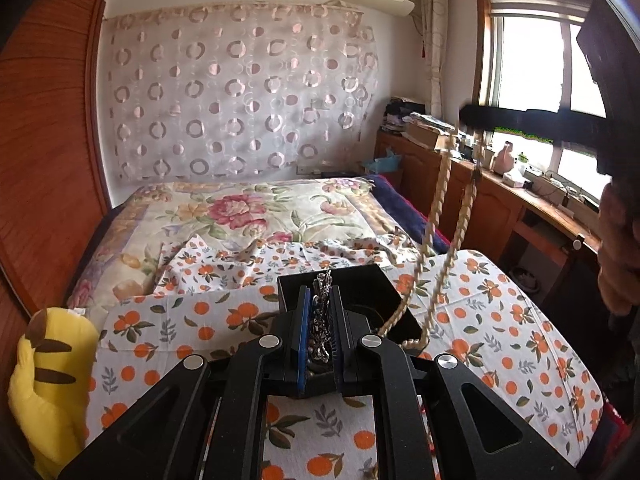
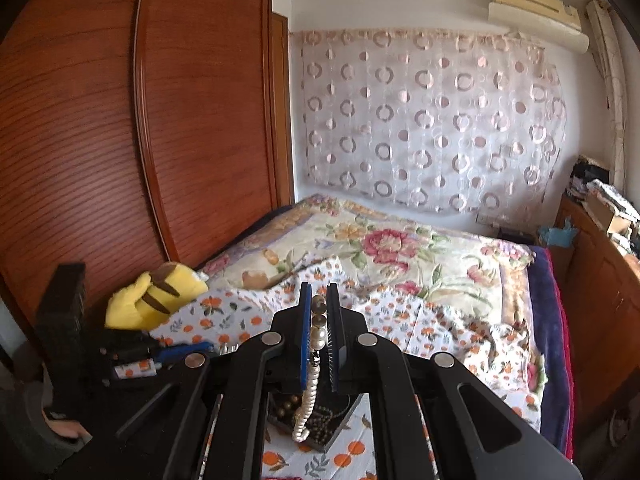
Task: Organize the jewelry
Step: 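Lift the pearl necklace and silver hairpin over the black box and open both tools, then return both tools to the remaining jewelry beside the box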
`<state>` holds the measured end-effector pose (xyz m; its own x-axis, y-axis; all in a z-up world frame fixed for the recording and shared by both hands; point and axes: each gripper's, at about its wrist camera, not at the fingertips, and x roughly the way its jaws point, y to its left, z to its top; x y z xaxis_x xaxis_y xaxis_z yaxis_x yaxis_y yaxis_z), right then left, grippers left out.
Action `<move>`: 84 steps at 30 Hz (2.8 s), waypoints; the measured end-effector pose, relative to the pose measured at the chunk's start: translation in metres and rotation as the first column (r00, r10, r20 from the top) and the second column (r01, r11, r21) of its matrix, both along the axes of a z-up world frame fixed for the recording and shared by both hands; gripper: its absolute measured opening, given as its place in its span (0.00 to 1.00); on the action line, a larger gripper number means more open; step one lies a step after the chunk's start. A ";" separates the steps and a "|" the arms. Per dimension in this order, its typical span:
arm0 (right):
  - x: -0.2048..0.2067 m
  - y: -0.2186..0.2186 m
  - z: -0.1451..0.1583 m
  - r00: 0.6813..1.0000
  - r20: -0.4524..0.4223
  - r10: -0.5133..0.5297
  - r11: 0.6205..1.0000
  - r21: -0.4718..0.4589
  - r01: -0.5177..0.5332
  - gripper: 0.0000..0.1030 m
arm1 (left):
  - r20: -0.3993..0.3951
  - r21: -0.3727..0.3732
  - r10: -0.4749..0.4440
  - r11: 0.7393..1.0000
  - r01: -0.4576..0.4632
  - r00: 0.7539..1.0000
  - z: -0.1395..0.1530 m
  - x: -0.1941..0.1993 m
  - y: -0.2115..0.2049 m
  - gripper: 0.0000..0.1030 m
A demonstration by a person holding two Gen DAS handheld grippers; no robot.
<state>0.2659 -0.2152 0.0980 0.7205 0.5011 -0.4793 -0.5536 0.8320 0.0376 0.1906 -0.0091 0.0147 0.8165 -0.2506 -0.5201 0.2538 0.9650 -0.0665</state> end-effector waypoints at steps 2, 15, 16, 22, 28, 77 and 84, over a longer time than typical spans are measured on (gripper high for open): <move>0.001 0.002 -0.015 1.000 -0.025 0.001 1.000 -0.021 -0.002 0.08 | -0.002 0.007 0.002 1.000 -0.002 1.000 -0.001 0.005 -0.002 0.08; -0.001 0.000 -0.068 0.995 -0.101 -0.019 0.997 -0.070 0.012 0.40 | -0.033 0.024 0.014 1.000 -0.013 0.999 -0.021 0.040 -0.017 0.08; -0.002 -0.003 -0.068 0.995 -0.100 -0.022 0.997 -0.070 0.015 0.40 | -0.035 0.026 0.014 1.000 -0.013 0.999 -0.023 0.042 -0.018 0.08; -0.015 -0.023 -0.072 0.996 -0.089 -0.026 0.998 -0.062 0.020 0.40 | -0.037 0.031 0.009 0.999 -0.007 0.999 -0.027 0.051 -0.023 0.08; -0.028 -0.032 -0.089 0.995 -0.097 -0.033 0.996 -0.082 0.025 0.40 | -0.062 0.011 -0.017 1.000 0.018 0.998 -0.033 0.051 -0.025 0.09; -0.108 0.016 -0.216 0.941 -0.316 0.124 0.947 -0.244 -0.207 0.19 | -0.314 0.162 -0.093 0.975 0.150 0.945 -0.125 -0.063 0.004 0.82; -0.111 0.014 -0.214 0.942 -0.308 0.137 0.952 -0.222 -0.211 0.08 | -0.331 0.184 -0.077 0.972 0.144 0.941 -0.129 -0.059 0.001 0.92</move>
<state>0.1553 -0.2010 -0.1158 0.4470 0.4441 -0.7765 -0.6868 0.7266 0.0202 0.1313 -0.0078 -0.1139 0.5720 -0.1920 -0.7975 0.3574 0.9334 0.0316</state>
